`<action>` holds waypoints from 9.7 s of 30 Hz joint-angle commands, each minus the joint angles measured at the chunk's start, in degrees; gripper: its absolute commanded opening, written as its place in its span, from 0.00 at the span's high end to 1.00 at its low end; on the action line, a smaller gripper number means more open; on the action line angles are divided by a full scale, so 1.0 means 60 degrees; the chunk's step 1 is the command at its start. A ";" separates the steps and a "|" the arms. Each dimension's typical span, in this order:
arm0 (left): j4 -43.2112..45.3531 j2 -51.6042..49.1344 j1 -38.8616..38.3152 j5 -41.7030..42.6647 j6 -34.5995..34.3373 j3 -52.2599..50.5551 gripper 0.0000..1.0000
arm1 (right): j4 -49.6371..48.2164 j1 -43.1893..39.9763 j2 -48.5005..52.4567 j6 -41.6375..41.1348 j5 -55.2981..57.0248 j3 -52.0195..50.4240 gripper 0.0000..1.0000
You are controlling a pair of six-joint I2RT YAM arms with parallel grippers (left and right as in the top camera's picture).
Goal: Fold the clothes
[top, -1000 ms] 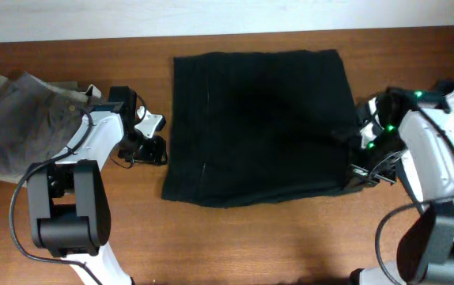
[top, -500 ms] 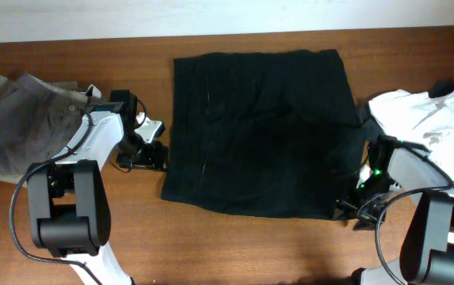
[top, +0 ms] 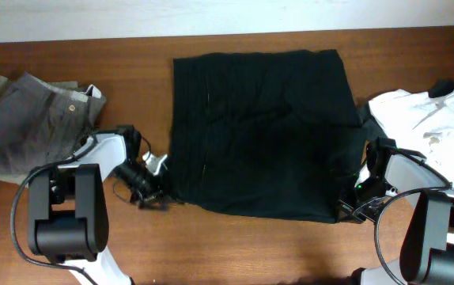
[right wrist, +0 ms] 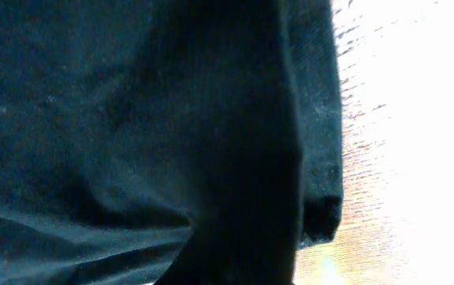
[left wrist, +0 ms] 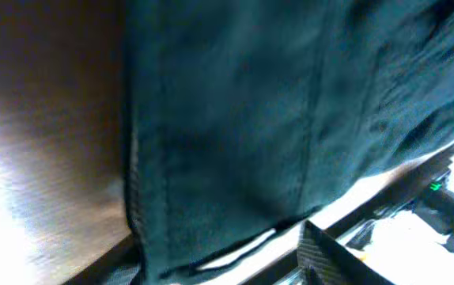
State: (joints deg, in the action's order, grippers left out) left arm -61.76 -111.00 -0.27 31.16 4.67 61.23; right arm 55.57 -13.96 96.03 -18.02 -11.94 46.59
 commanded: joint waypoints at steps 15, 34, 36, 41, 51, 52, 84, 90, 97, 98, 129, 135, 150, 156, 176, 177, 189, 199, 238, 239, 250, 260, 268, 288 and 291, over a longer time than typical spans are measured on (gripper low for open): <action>0.2466 -0.0299 0.1424 -0.0080 -0.0710 -0.0834 0.55 | -0.0262 -0.0055 -0.0178 -0.0084 0.0208 0.0106 0.85; -0.1588 0.5479 0.3242 -0.0776 0.0586 0.2146 0.99 | 0.4288 -0.0055 -0.5461 -0.0193 0.0324 0.3956 0.96; -0.1916 0.6342 0.3242 -0.1789 0.0335 0.2375 1.00 | 0.4972 -0.0055 -0.5479 -0.0197 0.0321 0.5504 0.96; -0.1421 0.6936 0.3231 -0.2838 -0.0200 0.2455 1.00 | 0.4324 -0.0051 -0.4721 -0.0353 0.0342 0.7209 0.96; 0.0178 0.1577 0.2051 -0.3687 -0.0197 0.2452 0.99 | -0.1534 0.1843 0.1759 -0.0375 -0.0758 0.7056 0.96; 0.0488 0.1333 0.2051 -0.3748 -0.0200 0.2452 0.99 | -0.1989 0.1894 0.2106 -0.0372 -0.0922 0.7056 0.96; 0.0965 0.0954 -0.0095 0.0004 0.2197 0.3067 0.69 | 0.0627 0.1519 0.1388 0.0936 -0.0197 0.2987 0.92; 0.0546 -0.0535 -0.1708 -0.0382 0.2127 0.3067 0.97 | -0.0244 0.2328 0.0018 0.2969 -0.4295 0.3133 0.92; 0.0441 -0.1107 -0.1599 -0.2492 0.2127 0.3067 0.97 | -0.0838 0.3202 0.2277 0.0583 -0.0186 0.2838 0.95; 0.0393 -0.1107 -0.1494 -0.2743 0.2091 0.3067 0.97 | -0.0506 0.2816 0.2404 -0.0120 0.0477 0.2838 0.95; 0.1861 -0.2324 -0.1220 0.1239 0.0328 0.2302 0.98 | -0.0801 0.2397 0.1563 0.0055 -0.0892 0.2823 0.96; 0.2816 -0.2320 -0.0157 0.1832 -0.1151 0.2320 0.95 | -0.1013 0.2397 0.1577 -0.0590 -0.0852 0.2302 0.96; 0.3249 -0.2404 -0.1523 0.1745 -0.2164 0.2317 1.00 | -0.2266 0.2397 0.1577 -0.0867 -0.0892 0.0860 0.96; 0.0076 -0.1494 -0.0007 0.0200 -0.1115 0.4036 0.99 | -0.1096 0.2386 -0.0036 0.0022 -0.0987 0.1545 0.96; -0.2583 -0.3701 -0.4244 -0.2645 -0.3140 1.0087 0.72 | 0.0211 0.2390 -0.1570 0.0066 -0.0889 0.3217 0.96; -0.2422 -0.3807 -0.4524 -0.2306 -0.3173 1.0087 0.47 | 0.0164 0.2390 -0.1570 0.0066 -0.0889 0.3202 0.96; -0.5829 -0.3778 -0.2922 -0.4218 -0.1836 1.5478 0.26 | -0.3493 0.4634 -0.1158 0.0466 -0.2652 0.3202 0.61; -0.5468 -0.3785 -0.2186 -0.3836 -0.1271 1.0211 0.98 | -0.6459 0.6284 0.2455 -0.1953 -0.1687 0.3206 0.89; 0.2106 -0.1406 -0.1898 0.1464 -0.5402 0.1647 0.23 | -0.1949 0.4350 0.2772 -0.0980 -0.0976 0.4266 0.87; 0.2386 -0.1406 -0.1894 0.1628 -0.5446 0.1486 0.23 | -0.1912 0.4350 0.2772 -0.0892 -0.0976 0.4266 0.87; 0.4011 0.2095 -0.1366 0.0929 -0.6685 -0.0874 0.01 | -0.1825 0.4350 0.2772 -0.0586 -0.0980 0.4266 0.87; 1.0848 0.2044 -0.1373 0.1810 -0.9318 -0.4255 0.01 | -0.1800 0.4350 0.2772 -0.0528 -0.0973 0.4266 0.87; 1.3427 0.0404 -0.2244 0.1880 -1.0153 -0.3974 0.23 | -0.1792 0.4350 0.2772 -0.0528 -0.0976 0.4266 0.87; 1.4353 0.0554 0.2965 0.6597 -0.8612 0.2557 0.99 | 0.1137 0.4324 -0.0142 0.0211 -0.0903 0.6160 0.86; 1.3529 0.0426 0.4874 0.6594 -0.8043 0.2626 0.99 | 0.1107 0.4324 -0.0142 0.0178 -0.0903 0.6160 0.86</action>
State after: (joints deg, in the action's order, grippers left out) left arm 23.18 -108.88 21.76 68.42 -48.10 75.94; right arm 62.19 11.73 95.79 -17.32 -17.45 82.96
